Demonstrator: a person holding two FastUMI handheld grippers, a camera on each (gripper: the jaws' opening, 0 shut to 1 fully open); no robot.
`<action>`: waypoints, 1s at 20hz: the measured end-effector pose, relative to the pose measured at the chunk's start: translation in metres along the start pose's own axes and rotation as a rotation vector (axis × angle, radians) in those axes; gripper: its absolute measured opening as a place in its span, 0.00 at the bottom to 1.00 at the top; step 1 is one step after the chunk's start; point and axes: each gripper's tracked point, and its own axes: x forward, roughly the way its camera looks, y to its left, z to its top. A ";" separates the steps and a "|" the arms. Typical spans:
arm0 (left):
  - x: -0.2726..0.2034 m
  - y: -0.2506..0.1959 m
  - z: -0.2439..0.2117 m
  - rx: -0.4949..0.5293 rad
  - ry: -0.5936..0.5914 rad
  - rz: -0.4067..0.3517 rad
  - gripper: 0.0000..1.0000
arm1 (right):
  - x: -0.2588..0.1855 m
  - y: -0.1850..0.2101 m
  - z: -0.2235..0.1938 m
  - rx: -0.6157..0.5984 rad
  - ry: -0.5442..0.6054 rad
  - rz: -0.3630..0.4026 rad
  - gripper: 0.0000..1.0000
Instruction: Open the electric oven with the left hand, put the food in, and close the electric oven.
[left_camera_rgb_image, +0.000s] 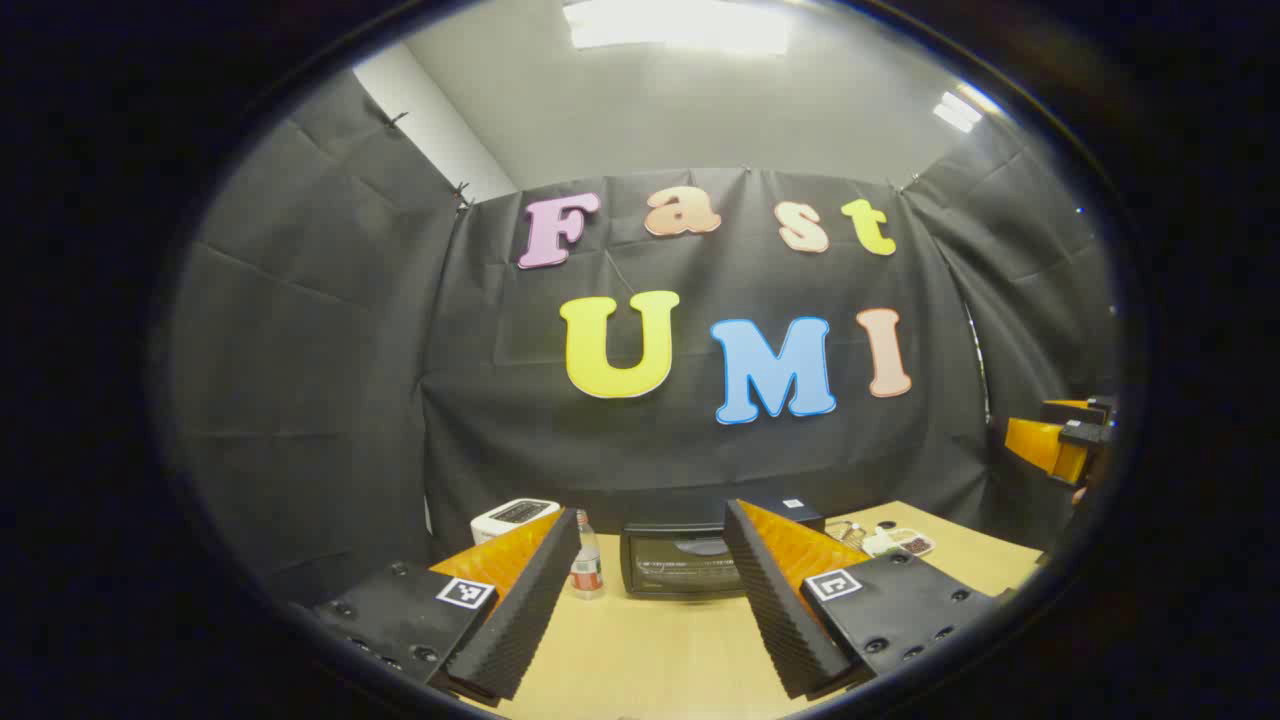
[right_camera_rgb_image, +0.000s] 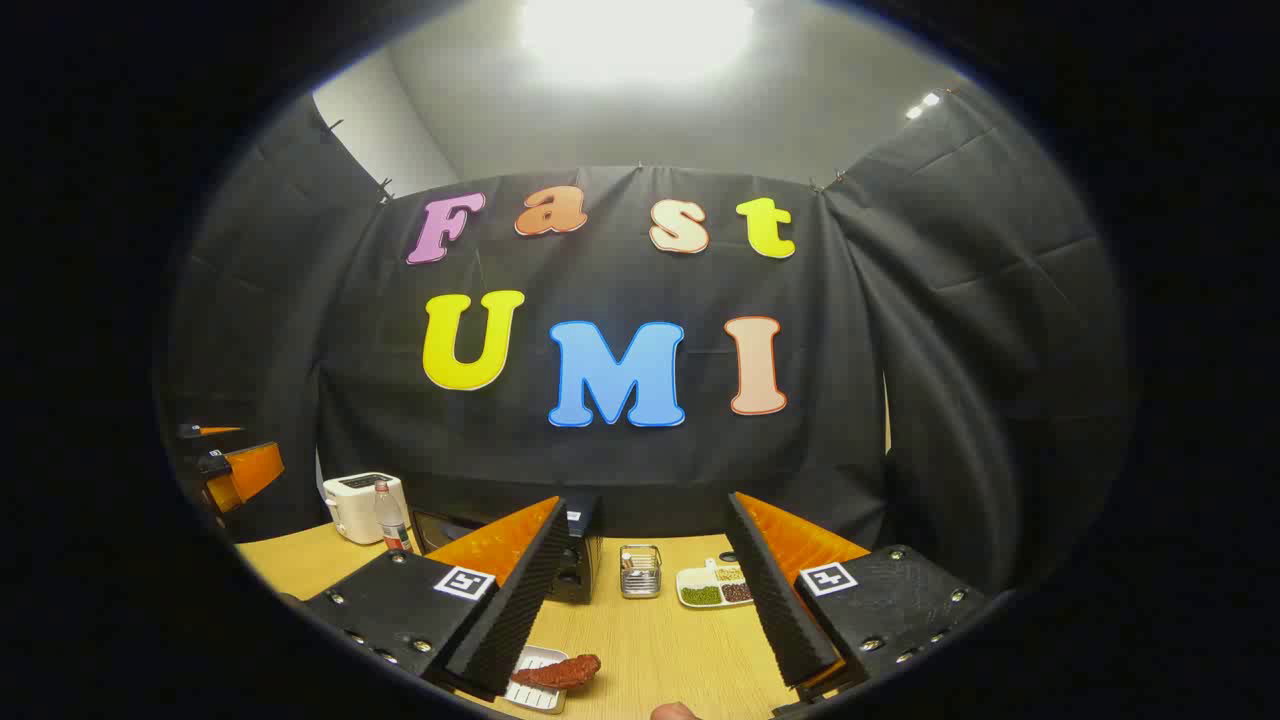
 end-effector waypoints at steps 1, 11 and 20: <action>0.000 -0.001 0.002 0.004 0.000 -0.001 1.00 | 0.001 0.002 -0.001 0.005 -0.001 0.006 0.95; -0.006 -0.017 0.007 0.001 -0.009 0.007 1.00 | 0.004 -0.004 -0.003 -0.014 -0.009 0.036 0.95; -0.010 -0.042 0.003 -0.007 -0.003 0.030 1.00 | -0.006 -0.017 -0.007 -0.019 -0.015 0.089 0.95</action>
